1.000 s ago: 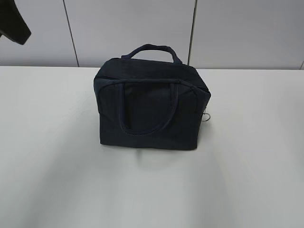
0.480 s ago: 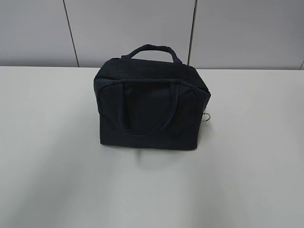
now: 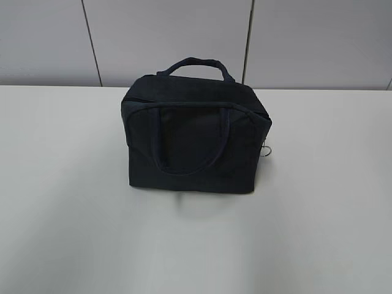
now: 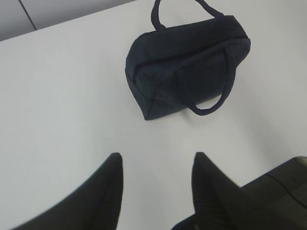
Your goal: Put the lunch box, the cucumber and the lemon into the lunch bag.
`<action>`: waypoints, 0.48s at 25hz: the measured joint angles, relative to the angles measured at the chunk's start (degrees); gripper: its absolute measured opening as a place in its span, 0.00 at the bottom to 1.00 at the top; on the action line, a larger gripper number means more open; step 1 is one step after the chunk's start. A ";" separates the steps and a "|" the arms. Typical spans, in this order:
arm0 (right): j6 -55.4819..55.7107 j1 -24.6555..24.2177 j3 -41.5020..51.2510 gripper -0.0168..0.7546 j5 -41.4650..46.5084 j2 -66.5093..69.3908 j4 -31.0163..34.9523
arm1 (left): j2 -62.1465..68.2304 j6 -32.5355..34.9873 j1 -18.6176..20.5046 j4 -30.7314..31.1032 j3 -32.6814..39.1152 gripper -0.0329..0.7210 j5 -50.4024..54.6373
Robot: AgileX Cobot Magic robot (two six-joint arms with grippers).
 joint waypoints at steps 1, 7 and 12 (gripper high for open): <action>0.00 0.00 0.00 0.57 0.00 0.00 0.00 | -0.35 0.00 0.00 -0.55 1.00 0.47 0.00; 0.09 0.00 0.14 0.57 0.00 -1.39 0.00 | -3.53 0.53 0.00 -1.37 8.52 0.47 0.00; 0.09 0.00 3.55 0.57 0.04 -5.81 0.00 | -8.40 1.06 0.00 -1.71 14.89 0.47 0.00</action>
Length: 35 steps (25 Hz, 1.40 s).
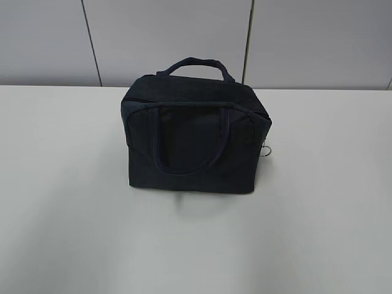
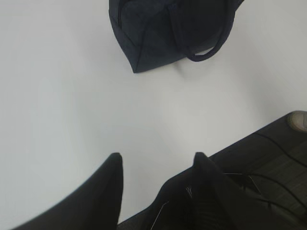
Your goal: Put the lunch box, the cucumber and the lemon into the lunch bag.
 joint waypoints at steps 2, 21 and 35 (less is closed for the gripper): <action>0.00 0.00 2.27 0.57 0.00 -2.13 0.00 | -1.92 0.00 0.00 -0.09 1.96 0.47 0.00; 2.13 0.00 18.00 0.57 0.68 -29.99 0.11 | -14.24 5.35 0.00 -0.11 6.30 0.47 0.00; 1.32 1.04 25.09 0.57 0.80 -34.14 -0.35 | -19.40 7.67 0.00 -4.82 12.87 0.47 -2.81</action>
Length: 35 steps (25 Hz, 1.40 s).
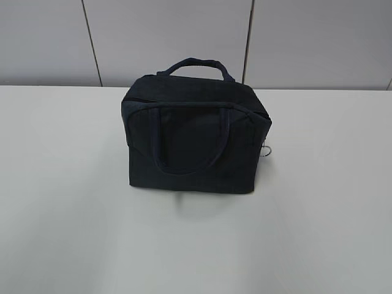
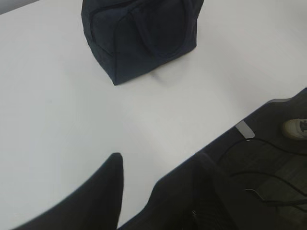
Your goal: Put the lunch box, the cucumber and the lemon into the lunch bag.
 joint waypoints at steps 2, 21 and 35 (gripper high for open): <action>-0.77 0.00 1.12 0.57 0.00 -1.32 0.00 | -1.63 0.40 0.00 -0.20 2.10 0.47 -1.04; -5.72 0.09 15.99 0.57 0.22 -24.40 0.32 | -17.89 6.02 0.00 -0.43 22.22 0.47 -9.24; -6.12 0.22 16.22 0.57 0.22 -25.79 -0.74 | -33.17 6.14 0.00 0.05 27.02 0.47 -5.46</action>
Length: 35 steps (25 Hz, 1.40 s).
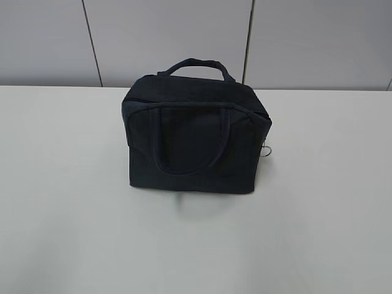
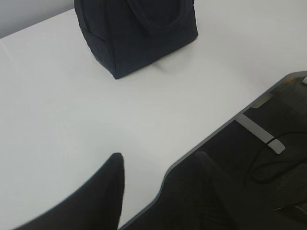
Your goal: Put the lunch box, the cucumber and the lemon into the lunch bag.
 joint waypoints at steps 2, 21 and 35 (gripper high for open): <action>0.00 0.00 0.00 0.57 0.00 0.00 0.00 | -0.12 0.00 0.00 0.00 0.15 0.47 0.12; 0.90 0.00 0.00 0.57 0.00 0.00 -4.68 | -0.12 0.00 0.00 2.16 0.15 0.47 0.33; 3.57 0.00 2.49 0.57 -5.85 -0.07 -1.74 | -0.12 0.00 0.00 2.24 0.15 0.47 0.33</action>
